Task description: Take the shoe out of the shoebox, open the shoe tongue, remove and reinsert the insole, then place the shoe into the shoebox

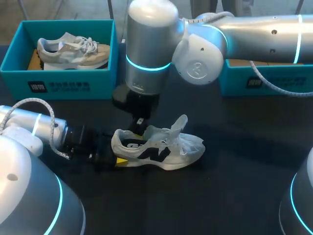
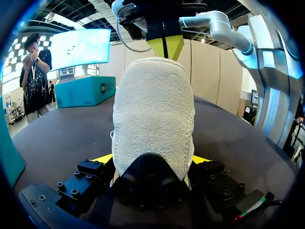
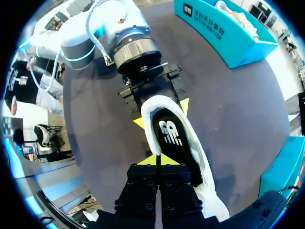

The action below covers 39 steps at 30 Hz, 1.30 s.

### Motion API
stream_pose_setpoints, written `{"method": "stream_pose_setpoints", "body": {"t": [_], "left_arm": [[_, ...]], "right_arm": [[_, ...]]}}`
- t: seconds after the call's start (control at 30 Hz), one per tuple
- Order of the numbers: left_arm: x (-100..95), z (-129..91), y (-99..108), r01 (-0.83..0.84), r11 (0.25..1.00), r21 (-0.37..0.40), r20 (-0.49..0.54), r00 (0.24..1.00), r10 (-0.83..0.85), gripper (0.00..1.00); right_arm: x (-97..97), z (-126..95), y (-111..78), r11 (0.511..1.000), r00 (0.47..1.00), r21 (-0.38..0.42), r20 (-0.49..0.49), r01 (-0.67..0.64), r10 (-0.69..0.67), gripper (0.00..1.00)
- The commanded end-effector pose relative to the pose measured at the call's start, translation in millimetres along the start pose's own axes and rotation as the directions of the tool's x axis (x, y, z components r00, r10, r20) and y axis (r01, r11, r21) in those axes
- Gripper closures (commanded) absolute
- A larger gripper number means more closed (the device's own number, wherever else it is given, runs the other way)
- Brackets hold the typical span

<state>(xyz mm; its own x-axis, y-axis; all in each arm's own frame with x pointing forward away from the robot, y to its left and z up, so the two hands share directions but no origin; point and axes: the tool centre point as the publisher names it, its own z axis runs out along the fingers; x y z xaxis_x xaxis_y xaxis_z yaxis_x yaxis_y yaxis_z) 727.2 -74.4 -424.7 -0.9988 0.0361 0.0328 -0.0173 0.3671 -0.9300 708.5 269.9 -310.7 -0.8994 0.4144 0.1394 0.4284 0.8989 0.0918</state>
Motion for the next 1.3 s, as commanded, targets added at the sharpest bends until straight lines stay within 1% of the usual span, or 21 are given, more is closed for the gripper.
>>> {"method": "stream_pose_setpoints", "body": {"t": [0.03, 0.5, 0.57, 0.6, 0.67, 0.7, 0.87, 0.93, 1.07, 1.3], "left_arm": [[-0.4, -1, 2, 0.0, 1.0, 0.0, 0.002, 1.0, 0.0, 1.0], [-0.4, -1, 2, 0.0, 1.0, 0.0, 0.002, 1.0, 0.0, 1.0], [-0.4, -1, 2, 0.0, 1.0, 0.0, 0.002, 1.0, 0.0, 1.0], [-0.4, -1, 2, 0.0, 1.0, 0.0, 0.002, 1.0, 0.0, 1.0], [-0.4, -1, 2, 0.0, 1.0, 0.0, 0.002, 1.0, 0.0, 1.0], [-0.4, -1, 2, 0.0, 1.0, 0.0, 0.002, 1.0, 0.0, 1.0], [-0.4, -1, 2, 0.0, 1.0, 0.0, 0.002, 1.0, 0.0, 1.0], [-0.4, -1, 2, 0.0, 1.0, 0.0, 0.002, 1.0, 0.0, 1.0], [-0.4, -1, 2, 0.0, 1.0, 0.0, 0.002, 1.0, 0.0, 1.0], [-0.4, -1, 2, 0.0, 1.0, 0.0, 0.002, 1.0, 0.0, 1.0]], "right_arm": [[-2.1, 3, -1.0, 1.0, 1.0, -0.005, -0.016, 0.002, -0.002, 1.0], [-2.1, 3, -1.0, 1.0, 1.0, -0.005, -0.016, 0.002, -0.002, 1.0], [-4.0, -3, 2.9, 0.997, 0.996, 0.026, 0.045, 0.078, -0.079, 1.0], [-3.9, -4, 5.3, 0.992, 0.993, 0.074, 0.057, 0.102, -0.106, 1.0], [-5.6, -4, 6.6, 0.985, 0.983, 0.093, 0.099, 0.146, -0.155, 1.0], [-6.5, -3, 7.1, 0.981, 0.98, 0.108, 0.101, 0.159, -0.17, 1.0], [-10.3, 0, 7.3, 0.962, 0.956, 0.108, 0.129, 0.25, -0.263, 1.0], [-11.3, 2, 7.9, 0.956, 0.949, 0.111, 0.137, 0.27, -0.284, 1.0], [-12.2, 9, 12.1, 0.94, 0.928, 0.145, 0.169, 0.309, -0.332, 1.0], [-19.2, 23, 11.3, 0.939, 0.921, 0.178, 0.206, 0.296, -0.329, 1.0]]}}
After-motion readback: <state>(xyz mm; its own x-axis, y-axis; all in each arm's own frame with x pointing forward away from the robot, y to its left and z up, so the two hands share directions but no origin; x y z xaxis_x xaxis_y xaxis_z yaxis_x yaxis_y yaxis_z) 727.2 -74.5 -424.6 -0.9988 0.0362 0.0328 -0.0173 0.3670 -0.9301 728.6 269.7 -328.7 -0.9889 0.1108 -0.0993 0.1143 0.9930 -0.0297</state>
